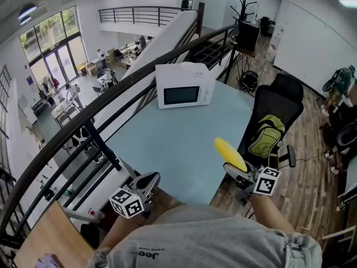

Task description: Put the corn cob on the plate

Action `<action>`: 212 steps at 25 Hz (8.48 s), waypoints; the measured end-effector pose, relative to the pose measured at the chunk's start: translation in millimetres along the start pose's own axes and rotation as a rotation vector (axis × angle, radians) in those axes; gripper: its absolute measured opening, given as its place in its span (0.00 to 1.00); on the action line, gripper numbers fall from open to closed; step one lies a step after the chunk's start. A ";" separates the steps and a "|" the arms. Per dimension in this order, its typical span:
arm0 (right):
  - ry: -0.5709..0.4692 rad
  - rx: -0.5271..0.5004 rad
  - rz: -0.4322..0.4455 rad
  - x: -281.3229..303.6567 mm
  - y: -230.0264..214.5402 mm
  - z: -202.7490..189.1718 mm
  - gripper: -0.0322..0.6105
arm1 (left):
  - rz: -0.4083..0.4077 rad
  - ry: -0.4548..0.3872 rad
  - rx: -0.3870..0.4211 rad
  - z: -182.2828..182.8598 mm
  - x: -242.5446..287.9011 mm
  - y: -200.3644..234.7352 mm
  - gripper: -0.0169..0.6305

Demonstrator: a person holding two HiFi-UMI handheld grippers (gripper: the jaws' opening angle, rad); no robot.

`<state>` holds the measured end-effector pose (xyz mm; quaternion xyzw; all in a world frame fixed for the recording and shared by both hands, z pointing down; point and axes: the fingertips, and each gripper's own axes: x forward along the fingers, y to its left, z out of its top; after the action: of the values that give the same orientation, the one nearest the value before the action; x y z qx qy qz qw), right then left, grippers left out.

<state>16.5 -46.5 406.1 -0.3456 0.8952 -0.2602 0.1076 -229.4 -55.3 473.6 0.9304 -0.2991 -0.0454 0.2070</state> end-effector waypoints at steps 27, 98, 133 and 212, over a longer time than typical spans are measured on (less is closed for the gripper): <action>0.070 0.012 0.170 14.5 -260.4 123.3 0.45 | 0.290 0.065 0.073 34.3 219.0 9.8 0.05; 0.570 -0.476 -0.371 561.3 -625.5 229.8 0.45 | 0.172 0.114 0.189 242.9 514.7 456.4 0.05; 0.560 -0.571 -0.393 546.6 -629.2 237.3 0.53 | 0.170 0.128 0.208 238.9 518.9 449.3 0.05; 0.267 -0.422 -0.206 39.9 -258.5 149.7 0.08 | 0.339 0.023 0.107 80.3 208.7 10.6 0.05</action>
<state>188.3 -293.7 419.2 -0.4121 0.8960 -0.1208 -0.1128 -81.4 -211.9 413.1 0.8767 -0.4514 0.0170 0.1652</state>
